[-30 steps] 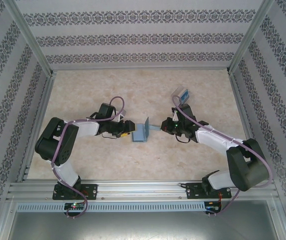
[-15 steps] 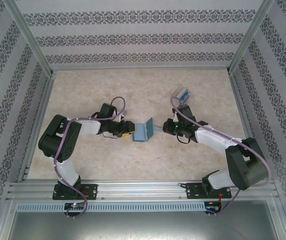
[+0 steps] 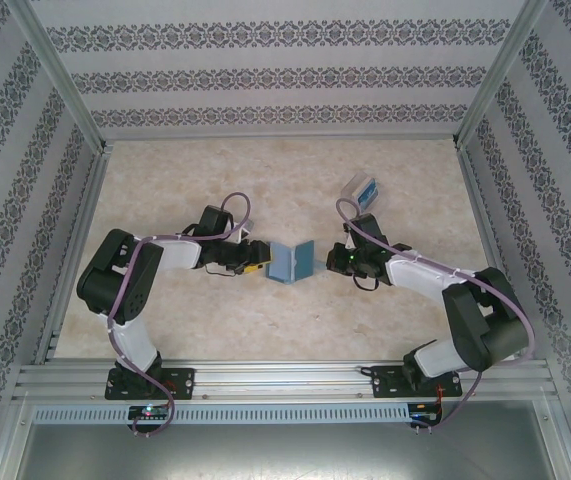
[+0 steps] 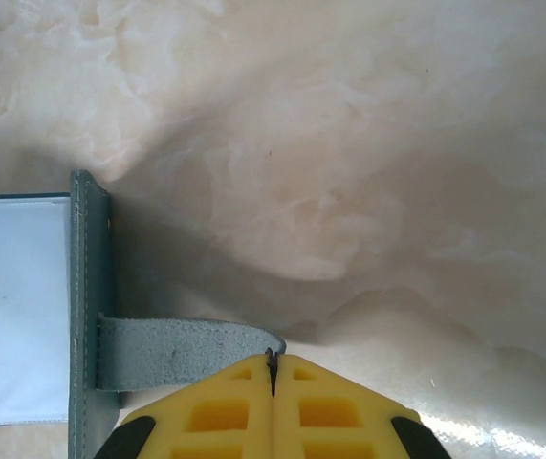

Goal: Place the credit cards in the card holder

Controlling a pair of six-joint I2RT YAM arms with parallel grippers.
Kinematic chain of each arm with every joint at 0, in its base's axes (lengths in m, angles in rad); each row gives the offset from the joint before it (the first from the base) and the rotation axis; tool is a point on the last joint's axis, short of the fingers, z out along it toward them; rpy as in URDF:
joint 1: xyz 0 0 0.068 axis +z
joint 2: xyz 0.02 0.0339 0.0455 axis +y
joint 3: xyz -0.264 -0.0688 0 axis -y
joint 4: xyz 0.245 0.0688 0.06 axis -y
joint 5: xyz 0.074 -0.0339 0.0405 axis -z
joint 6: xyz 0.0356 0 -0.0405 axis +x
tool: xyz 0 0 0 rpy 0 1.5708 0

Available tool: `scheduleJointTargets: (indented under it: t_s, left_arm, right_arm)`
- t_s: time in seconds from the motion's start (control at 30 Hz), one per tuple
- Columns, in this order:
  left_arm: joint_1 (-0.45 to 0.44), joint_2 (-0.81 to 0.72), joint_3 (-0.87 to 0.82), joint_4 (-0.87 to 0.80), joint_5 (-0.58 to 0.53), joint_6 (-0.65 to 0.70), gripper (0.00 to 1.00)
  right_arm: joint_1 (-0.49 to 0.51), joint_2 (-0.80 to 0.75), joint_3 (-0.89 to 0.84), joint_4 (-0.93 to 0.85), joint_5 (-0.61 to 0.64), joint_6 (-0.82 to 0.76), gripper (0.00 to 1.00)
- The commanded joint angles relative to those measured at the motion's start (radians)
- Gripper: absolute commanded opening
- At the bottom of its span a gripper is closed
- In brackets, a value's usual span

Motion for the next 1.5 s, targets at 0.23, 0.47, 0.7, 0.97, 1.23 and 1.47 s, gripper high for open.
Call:
scheduleJointTargets:
  t_s: [0.23, 0.47, 0.7, 0.97, 1.23, 1.47]
  left_arm:
    - [-0.011, 0.035, 0.012, 0.065, 0.018, 0.004, 0.36]
    - [-0.035, -0.028, 0.021, 0.020, 0.026, 0.021, 0.00]
    - [-0.037, -0.156, 0.000, -0.117, -0.064, 0.057, 0.00]
    - [-0.048, -0.179, 0.011, -0.179, -0.108, 0.055, 0.00]
    - [-0.063, -0.169, 0.021, -0.204, -0.106, 0.051, 0.01]
    - [-0.069, -0.148, 0.025, -0.216, -0.102, 0.052, 0.15]
  right_arm:
    - [-0.001, 0.060, 0.016, 0.026, -0.001, -0.028, 0.00]
    - [0.068, 0.055, 0.096, -0.058, 0.048, -0.054, 0.20]
    - [0.106, -0.179, 0.104, -0.220, 0.292, -0.057, 0.49]
    - [0.207, -0.274, 0.087, -0.111, 0.177, 0.052, 0.52]
    - [0.300, -0.036, 0.166, -0.028, 0.113, 0.088, 0.37]
    - [0.288, 0.190, 0.184, 0.072, 0.047, 0.102, 0.32]
